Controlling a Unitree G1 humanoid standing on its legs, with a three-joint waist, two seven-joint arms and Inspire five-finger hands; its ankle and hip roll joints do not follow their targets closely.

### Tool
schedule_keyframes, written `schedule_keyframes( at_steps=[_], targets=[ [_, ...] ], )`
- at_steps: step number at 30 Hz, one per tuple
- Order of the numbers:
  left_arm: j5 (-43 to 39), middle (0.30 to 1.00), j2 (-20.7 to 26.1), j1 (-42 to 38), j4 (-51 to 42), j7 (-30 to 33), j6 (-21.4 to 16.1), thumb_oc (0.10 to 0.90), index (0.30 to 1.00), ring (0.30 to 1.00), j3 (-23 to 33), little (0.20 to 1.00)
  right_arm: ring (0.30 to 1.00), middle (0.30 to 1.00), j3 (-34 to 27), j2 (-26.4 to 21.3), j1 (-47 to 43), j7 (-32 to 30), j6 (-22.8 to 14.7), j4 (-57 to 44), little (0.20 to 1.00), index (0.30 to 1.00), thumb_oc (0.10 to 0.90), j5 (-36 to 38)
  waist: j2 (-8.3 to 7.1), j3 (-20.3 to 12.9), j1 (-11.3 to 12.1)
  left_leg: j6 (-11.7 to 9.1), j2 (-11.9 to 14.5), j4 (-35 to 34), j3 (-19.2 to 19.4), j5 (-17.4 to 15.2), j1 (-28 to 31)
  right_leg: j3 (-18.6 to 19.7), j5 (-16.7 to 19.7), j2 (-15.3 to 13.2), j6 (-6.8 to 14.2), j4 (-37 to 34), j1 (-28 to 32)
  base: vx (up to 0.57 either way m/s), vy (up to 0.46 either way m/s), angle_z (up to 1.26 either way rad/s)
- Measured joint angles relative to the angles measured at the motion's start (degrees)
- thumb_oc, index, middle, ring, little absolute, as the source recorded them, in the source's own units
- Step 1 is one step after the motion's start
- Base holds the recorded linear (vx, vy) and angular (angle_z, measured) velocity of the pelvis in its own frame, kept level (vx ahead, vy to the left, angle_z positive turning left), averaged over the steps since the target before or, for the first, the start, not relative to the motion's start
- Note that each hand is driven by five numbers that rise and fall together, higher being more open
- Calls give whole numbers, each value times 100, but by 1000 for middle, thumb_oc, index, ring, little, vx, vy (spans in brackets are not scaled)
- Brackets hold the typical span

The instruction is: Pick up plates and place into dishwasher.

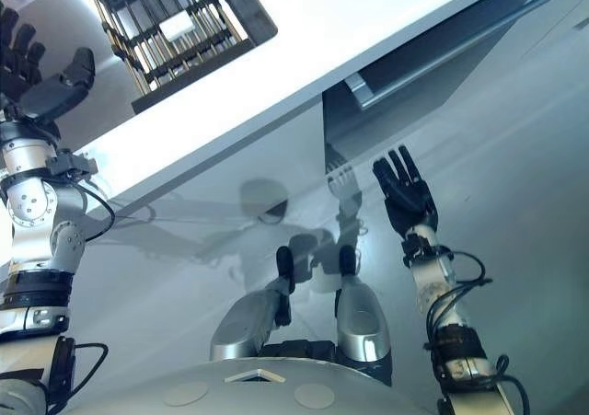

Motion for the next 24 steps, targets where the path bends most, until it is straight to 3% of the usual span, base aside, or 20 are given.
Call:
schedule_keyframes(
  at_steps=[3, 5, 7, 12, 14, 17, 19, 24],
  targets=[
    [223, 900, -20, 138, -13, -14, 177, 800, 900, 900, -21, 900, 900, 900, -70, 37, 102, -638, -578, 10, 900, 900, 800, -1009, -102, -252, -61, 18, -7, -104, -56, 34, 74, 2, 1, -10, 3, -79, 86, 31, 9, 13],
    [315, 900, -67, 254, -26, -24, 337, 800, 900, 900, -36, 900, 900, 900, -126, 36, 115, -1514, -1037, -4, 900, 900, 800, -2336, -133, -397, -93, 29, -25, -106, -117, 25, 109, 17, -8, -21, 15, -135, 176, 12, 22, 15],
    [346, 900, -105, 305, -40, -31, 429, 800, 900, 900, -37, 900, 900, 900, -243, 35, 102, -2132, -1242, -50, 900, 900, 800, -3039, -134, -475, -78, 31, -26, -105, -130, 25, 110, 15, -6, -19, 16, -153, 189, 0, 25, 9],
    [204, 900, -334, 394, -39, -367, 546, 800, 900, 900, -68, 900, 900, 900, -655, 25, -75, -3002, -1411, 402, 900, 900, 800, -3548, -146, -660, -39, 27, -24, -101, -171, 16, 211, 19, -7, -7, 17, -262, 366, -9, 23, 7],
    [-85, 900, -420, 387, -43, -463, 789, 800, 900, 900, -64, 900, 900, 900, -769, -10, -192, -3076, -1136, 909, 900, 900, 800, -3440, -145, -803, -38, 30, -23, -103, -167, 13, 218, 22, -7, -5, 17, -274, 374, 0, 0, 0],
    [-754, 900, -579, 384, -43, -696, 1162, 800, 900, 900, -59, 900, 900, 900, -909, -9, -177, -2769, -384, 1850, 900, 900, 800, -2785, -148, -978, 20, 6, -27, -107, -165, -52, 373, 23, -29, -4, 46, -378, 574, 0, 0, 0],
    [-1022, 900, -778, 397, -45, -798, 1197, 800, 900, 900, -60, 900, 900, 900, -831, 3, 24, -2532, 85, 2305, 900, 900, 800, -2614, -119, -1101, 76, -4, -31, -108, -162, -72, 380, 30, -36, -5, 57, -455, 615, 0, 0, 0],
    [-1173, 900, -913, 398, -48, -814, 1295, 800, 900, 900, -93, 900, 900, 900, -577, 107, 176, -1951, 698, 3439, 900, 900, 800, -2688, -108, -1160, 101, -13, -25, -109, -160, -93, 473, 36, -36, 1, 58, -472, 715, 0, 0, 0]
  ],
)
